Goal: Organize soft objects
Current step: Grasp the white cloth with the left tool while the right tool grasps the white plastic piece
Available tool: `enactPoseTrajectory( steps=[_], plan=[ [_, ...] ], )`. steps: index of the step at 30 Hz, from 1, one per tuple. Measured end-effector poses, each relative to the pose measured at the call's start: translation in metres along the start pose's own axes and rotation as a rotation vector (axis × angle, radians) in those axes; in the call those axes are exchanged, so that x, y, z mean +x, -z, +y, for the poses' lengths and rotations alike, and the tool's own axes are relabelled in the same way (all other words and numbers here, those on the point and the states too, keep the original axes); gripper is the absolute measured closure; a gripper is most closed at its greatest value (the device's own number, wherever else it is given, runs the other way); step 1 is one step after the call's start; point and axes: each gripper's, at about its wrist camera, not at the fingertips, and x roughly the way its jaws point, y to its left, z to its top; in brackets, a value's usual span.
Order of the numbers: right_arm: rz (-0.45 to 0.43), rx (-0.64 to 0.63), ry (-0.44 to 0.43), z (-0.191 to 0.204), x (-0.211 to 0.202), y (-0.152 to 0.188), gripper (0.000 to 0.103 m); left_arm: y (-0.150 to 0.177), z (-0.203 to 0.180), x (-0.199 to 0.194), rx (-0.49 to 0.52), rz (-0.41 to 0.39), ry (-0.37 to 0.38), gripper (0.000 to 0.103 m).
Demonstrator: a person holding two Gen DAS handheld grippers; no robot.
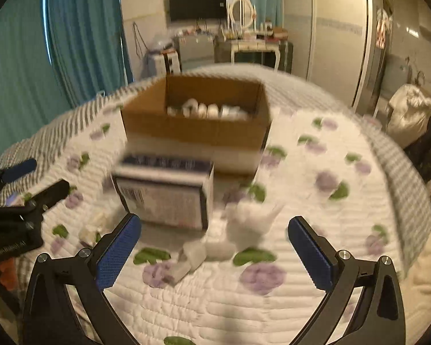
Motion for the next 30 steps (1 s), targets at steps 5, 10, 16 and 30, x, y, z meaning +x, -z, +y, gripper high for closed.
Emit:
enactPoseTrajectory(
  steps=[5, 10, 16, 30],
  plan=[
    [0.082, 0.007, 0.0, 0.004, 0.04, 0.021, 0.006, 0.03, 0.0, 0.025, -0.02, 0.058, 0.005, 0.011],
    [0.142, 0.03, -0.017, 0.001, 0.066, 0.032, 0.021, 0.052, 0.003, 0.042, -0.047, 0.119, 0.029, 0.012],
    [0.148, 0.028, -0.042, 0.003, 0.074, 0.037, 0.04, 0.061, -0.006, 0.049, -0.019, 0.152, 0.049, 0.026],
    [0.109, 0.019, -0.097, 0.008, 0.055, 0.04, 0.074, 0.056, -0.003, 0.033, -0.037, 0.127, 0.078, 0.075]
  ],
)
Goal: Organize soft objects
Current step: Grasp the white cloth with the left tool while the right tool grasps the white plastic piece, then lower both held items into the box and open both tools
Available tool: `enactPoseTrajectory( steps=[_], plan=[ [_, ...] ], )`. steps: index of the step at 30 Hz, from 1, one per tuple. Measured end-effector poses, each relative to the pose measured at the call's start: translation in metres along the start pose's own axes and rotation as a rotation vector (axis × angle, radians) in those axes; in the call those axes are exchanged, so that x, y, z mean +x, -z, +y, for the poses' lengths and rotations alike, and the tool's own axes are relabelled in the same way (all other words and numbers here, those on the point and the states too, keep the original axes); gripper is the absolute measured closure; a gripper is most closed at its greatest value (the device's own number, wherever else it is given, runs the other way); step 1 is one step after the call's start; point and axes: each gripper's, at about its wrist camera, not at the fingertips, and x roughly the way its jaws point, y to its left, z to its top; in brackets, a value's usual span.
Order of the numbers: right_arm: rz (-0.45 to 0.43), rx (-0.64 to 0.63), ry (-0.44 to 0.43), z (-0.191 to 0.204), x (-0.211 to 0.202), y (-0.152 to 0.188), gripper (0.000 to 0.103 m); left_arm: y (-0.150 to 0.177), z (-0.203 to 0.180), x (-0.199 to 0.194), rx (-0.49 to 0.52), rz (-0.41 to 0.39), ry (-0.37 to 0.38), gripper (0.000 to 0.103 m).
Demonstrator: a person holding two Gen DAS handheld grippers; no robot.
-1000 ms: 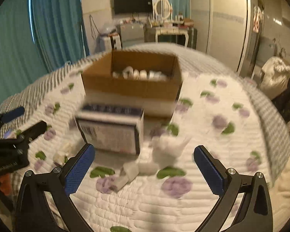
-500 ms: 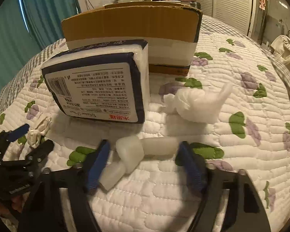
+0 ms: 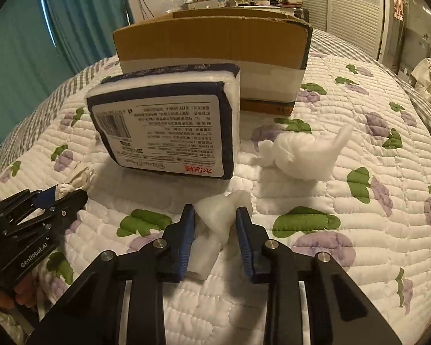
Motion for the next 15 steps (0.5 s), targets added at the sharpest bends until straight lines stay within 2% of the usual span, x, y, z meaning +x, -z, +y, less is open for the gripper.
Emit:
enactPoseTrajectory(
  steps=[7, 15],
  plan=[
    [-0.044, 0.0, -0.022, 0.003, -0.027, -0.001, 0.074, -0.012, -0.009, -0.033, 0.001, -0.052, 0.002, 0.075],
    [-0.146, -0.031, -0.056, 0.018, -0.084, -0.01, 0.075, -0.036, -0.035, -0.083, 0.048, -0.144, 0.018, 0.075]
  ],
)
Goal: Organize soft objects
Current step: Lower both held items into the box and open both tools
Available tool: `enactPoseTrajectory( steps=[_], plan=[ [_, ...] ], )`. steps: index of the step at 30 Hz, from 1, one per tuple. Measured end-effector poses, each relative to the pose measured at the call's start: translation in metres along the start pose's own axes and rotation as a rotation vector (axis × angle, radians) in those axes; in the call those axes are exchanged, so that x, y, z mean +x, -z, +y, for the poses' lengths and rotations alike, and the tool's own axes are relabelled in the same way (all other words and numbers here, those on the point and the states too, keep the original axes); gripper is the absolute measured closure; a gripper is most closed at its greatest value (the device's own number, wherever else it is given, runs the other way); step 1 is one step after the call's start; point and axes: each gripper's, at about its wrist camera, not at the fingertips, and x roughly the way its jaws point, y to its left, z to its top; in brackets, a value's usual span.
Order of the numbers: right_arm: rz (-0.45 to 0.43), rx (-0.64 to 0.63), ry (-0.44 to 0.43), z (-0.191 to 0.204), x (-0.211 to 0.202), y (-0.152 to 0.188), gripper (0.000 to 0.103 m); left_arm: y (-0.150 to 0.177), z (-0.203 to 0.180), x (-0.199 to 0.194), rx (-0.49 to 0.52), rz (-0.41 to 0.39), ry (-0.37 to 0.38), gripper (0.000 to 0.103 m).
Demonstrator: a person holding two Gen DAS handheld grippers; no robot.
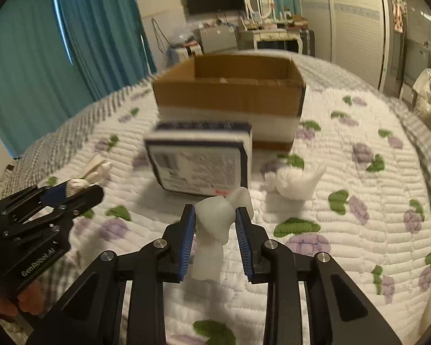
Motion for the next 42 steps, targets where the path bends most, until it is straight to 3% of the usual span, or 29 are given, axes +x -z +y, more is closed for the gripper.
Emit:
enactPoseTrajectory(
  steps=[6, 15, 20, 24, 30, 36, 37, 39, 40, 42],
  plan=[
    [-0.083, -0.016, -0.026, -0.001, -0.032, -0.031, 0.074, -0.036, -0.015, -0.017, 0.053, -0.076, 0.016, 0.075],
    [-0.198, -0.08, -0.013, -0.019, -0.037, -0.128, 0.075, -0.115, -0.02, 0.009, 0.088, -0.162, 0.035, 0.074],
    [-0.212, -0.066, -0.03, -0.039, -0.005, -0.182, 0.074, -0.162, -0.018, 0.051, 0.111, -0.187, 0.036, 0.073],
    [-0.19, -0.05, -0.017, -0.055, 0.036, -0.209, 0.074, -0.181, -0.016, 0.091, 0.122, -0.176, 0.03, 0.073],
    [-0.114, -0.008, -0.018, -0.087, 0.111, -0.22, 0.074, -0.186, -0.011, 0.154, 0.126, -0.12, 0.008, 0.073],
    [-0.067, 0.034, -0.01, -0.105, 0.149, -0.212, 0.071, -0.179, -0.011, 0.186, 0.136, -0.053, -0.025, 0.071],
    [-0.062, 0.04, -0.006, -0.107, 0.151, -0.211, 0.069, -0.178, -0.012, 0.188, 0.138, -0.045, -0.032, 0.066],
    [-0.063, 0.044, 0.005, -0.109, 0.149, -0.211, 0.06, -0.176, -0.011, 0.187, 0.132, -0.044, -0.046, 0.045],
    [-0.073, 0.047, 0.015, -0.11, 0.145, -0.211, 0.048, -0.177, -0.01, 0.182, 0.12, -0.057, -0.058, 0.029],
    [-0.091, 0.055, 0.021, -0.11, 0.132, -0.212, 0.042, -0.179, -0.008, 0.171, 0.099, -0.079, -0.066, 0.025]
  ],
)
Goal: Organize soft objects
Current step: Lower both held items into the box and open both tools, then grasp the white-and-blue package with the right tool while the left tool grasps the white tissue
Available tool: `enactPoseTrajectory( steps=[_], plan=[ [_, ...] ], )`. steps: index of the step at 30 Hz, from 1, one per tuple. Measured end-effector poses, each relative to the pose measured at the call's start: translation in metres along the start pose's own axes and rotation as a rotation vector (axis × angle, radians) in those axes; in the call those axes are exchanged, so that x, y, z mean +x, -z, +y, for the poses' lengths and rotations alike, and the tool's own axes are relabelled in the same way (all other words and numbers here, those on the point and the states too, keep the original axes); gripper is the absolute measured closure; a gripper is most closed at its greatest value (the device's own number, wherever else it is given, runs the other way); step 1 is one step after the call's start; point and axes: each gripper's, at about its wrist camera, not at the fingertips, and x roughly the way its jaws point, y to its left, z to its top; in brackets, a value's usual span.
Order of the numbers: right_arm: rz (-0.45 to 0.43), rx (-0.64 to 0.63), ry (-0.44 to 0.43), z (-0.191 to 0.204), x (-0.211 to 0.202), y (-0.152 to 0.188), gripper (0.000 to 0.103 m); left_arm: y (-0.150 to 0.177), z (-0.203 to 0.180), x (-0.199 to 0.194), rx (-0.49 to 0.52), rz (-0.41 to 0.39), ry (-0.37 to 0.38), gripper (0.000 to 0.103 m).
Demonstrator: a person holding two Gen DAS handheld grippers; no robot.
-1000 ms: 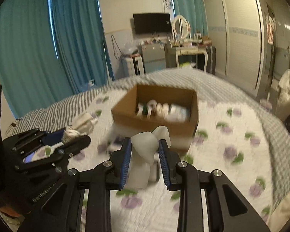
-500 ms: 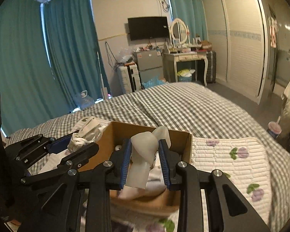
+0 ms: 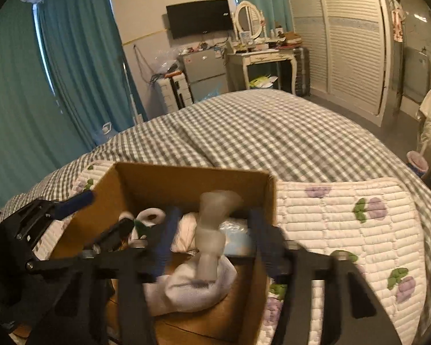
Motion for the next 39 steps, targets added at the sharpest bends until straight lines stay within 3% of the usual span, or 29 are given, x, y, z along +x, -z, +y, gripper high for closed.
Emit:
enactPoseTrajectory(
  steps=[6, 8, 12, 17, 21, 25, 34, 39],
  plan=[
    [-0.078, -0.014, 0.034, 0.009, -0.069, -0.02, 0.029, -0.022, 0.009, -0.054, -0.013, -0.046, -0.049, 0.025],
    [-0.111, -0.019, 0.04, 0.014, -0.103, -0.028, 0.018, -0.03, 0.012, -0.082, -0.008, -0.079, -0.065, 0.024],
    [-0.168, -0.052, 0.059, 0.031, -0.167, -0.038, 0.008, -0.041, 0.023, -0.145, -0.025, -0.154, -0.09, 0.012],
    [-0.201, -0.111, 0.079, 0.051, -0.23, -0.027, 0.0, -0.032, 0.035, -0.212, -0.056, -0.199, -0.096, 0.012],
    [-0.181, -0.14, 0.068, 0.06, -0.249, -0.002, 0.0, -0.01, 0.039, -0.232, -0.055, -0.19, -0.111, 0.011],
    [-0.114, -0.154, 0.043, 0.062, -0.235, 0.035, 0.0, 0.026, 0.041, -0.227, -0.055, -0.152, -0.127, 0.011],
    [0.106, -0.13, -0.057, 0.069, -0.12, 0.114, 0.0, 0.106, 0.041, -0.162, -0.091, 0.016, -0.157, 0.012],
    [0.185, -0.122, -0.075, 0.071, -0.068, 0.137, 0.0, 0.126, 0.047, -0.129, -0.087, 0.076, -0.178, 0.012]
  ],
)
